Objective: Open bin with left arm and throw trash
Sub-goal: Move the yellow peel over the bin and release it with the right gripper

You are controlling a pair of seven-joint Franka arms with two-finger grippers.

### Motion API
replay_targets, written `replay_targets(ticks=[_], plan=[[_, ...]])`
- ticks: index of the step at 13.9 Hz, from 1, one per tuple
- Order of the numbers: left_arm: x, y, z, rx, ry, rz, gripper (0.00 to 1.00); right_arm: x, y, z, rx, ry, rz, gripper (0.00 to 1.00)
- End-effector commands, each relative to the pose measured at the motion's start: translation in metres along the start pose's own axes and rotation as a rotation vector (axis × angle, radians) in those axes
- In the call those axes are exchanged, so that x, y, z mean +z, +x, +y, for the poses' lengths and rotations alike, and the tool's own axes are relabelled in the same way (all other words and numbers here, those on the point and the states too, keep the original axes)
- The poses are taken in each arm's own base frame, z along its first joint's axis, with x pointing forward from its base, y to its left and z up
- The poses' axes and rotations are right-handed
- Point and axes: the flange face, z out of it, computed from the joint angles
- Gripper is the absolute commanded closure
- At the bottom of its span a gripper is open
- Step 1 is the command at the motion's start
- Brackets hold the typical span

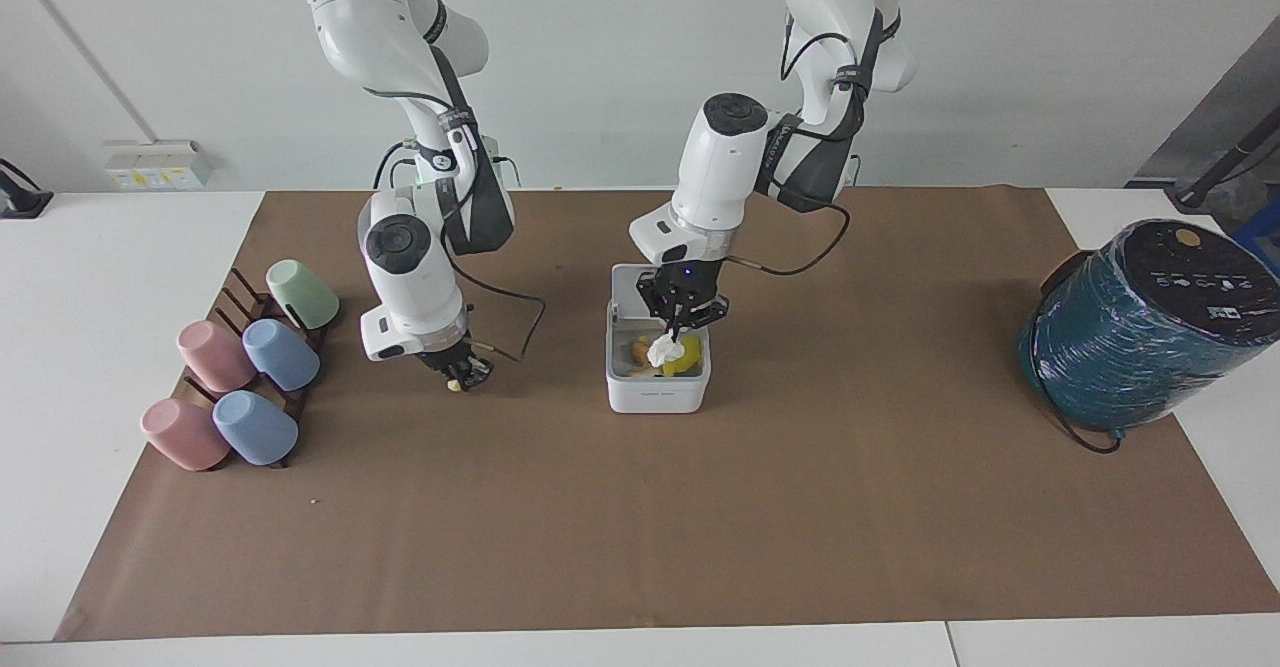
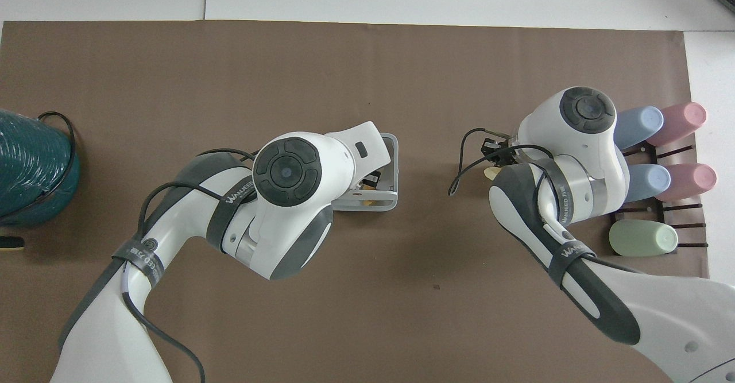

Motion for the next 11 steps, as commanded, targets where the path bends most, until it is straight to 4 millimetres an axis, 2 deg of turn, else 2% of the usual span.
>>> replay_targets(ticks=[1, 3, 5, 7, 8, 9, 11], plan=[[-0.008, -0.001, 0.003, 0.02, 0.009, -0.01, 0.0, -0.057, 0.008, -0.008, 0.018, 0.033, 0.035, 1.0], [-0.012, 0.0, -0.003, 0.01, 0.014, -0.013, 0.0, -0.084, 0.004, -0.022, 0.027, 0.096, 0.033, 1.0], [-0.036, 0.002, -0.014, -0.006, 0.019, 0.005, 0.0, -0.112, -0.003, -0.042, 0.04, 0.183, 0.015, 1.0], [-0.057, 0.001, -0.041, -0.055, 0.037, -0.016, 0.0, -0.138, -0.007, -0.06, 0.073, 0.31, -0.024, 1.0], [-0.068, -0.001, -0.056, -0.08, 0.045, -0.025, 0.0, -0.143, -0.012, -0.071, 0.102, 0.375, -0.053, 1.0], [-0.08, -0.003, -0.077, -0.114, 0.056, -0.037, 0.0, -0.144, -0.02, -0.085, 0.137, 0.428, -0.057, 1.0], [-0.104, -0.011, -0.115, -0.164, 0.08, -0.072, 0.0, -0.145, -0.05, -0.122, 0.178, 0.455, -0.066, 1.0]])
